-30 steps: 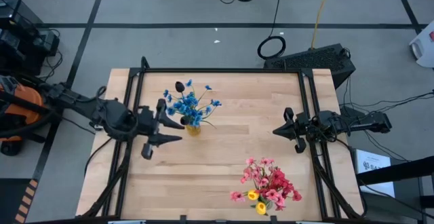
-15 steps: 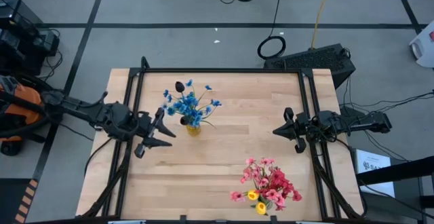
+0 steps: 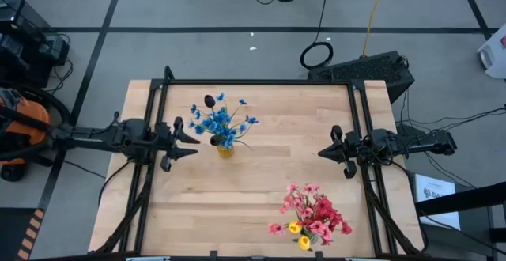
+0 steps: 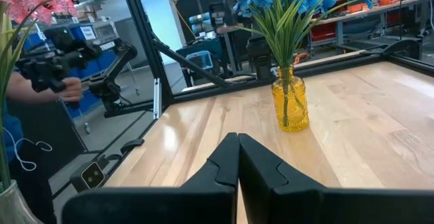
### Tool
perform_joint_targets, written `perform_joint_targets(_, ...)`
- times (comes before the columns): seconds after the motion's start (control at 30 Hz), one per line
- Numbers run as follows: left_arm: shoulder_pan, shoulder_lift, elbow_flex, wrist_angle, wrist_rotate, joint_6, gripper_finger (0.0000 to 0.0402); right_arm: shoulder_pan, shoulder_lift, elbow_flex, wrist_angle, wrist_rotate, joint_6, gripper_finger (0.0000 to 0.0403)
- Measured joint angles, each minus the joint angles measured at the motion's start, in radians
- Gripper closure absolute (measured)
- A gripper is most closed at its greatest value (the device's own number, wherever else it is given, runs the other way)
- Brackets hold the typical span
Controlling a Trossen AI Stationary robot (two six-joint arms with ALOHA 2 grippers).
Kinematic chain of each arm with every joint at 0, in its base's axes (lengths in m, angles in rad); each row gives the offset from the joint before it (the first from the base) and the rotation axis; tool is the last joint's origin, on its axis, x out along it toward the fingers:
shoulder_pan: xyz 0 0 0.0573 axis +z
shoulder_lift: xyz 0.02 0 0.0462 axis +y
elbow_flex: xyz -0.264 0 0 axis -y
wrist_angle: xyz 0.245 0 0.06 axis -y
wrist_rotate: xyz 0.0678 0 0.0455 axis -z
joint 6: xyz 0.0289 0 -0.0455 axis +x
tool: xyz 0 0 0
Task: Sort flowers into vase by color
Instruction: Return to Home Position
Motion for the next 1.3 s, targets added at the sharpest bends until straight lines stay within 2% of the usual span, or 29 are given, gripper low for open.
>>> perform_joint_targets(0.17, 0.037, -0.045, -0.095, 0.044, 0.017, -0.028, 0.0247, 0.000, 0.000, 0.000, 0.000, 0.000, 0.000, 0.0403)
perform_joint_targets(0.37, 0.086, -0.093, -0.193, 0.075, -0.104, -0.029, 0.0247, 0.000, 0.000, 0.000, 0.000, 0.000, 0.000, 0.0403)
perform_joint_targets(0.57, 0.108, -0.147, -0.264, 0.074, -0.107, -0.055, 0.0247, 0.000, 0.000, 0.000, 0.000, 0.000, 0.000, 0.0403)
perform_joint_targets(0.83, 0.108, -0.263, -0.266, 0.073, -0.105, -0.029, 0.0247, 0.000, 0.000, 0.000, 0.000, 0.000, 0.000, 0.0403)
perform_joint_targets(1.0, 0.108, -0.333, -0.267, 0.008, -0.120, -0.020, 0.0247, 0.000, 0.000, 0.000, 0.000, 0.000, 0.000, 0.0403)
perform_joint_targets(1.3, 0.108, -0.330, -0.267, -0.003, -0.132, 0.048, 0.0247, 0.000, 0.000, 0.000, 0.000, 0.000, 0.000, 0.0403)
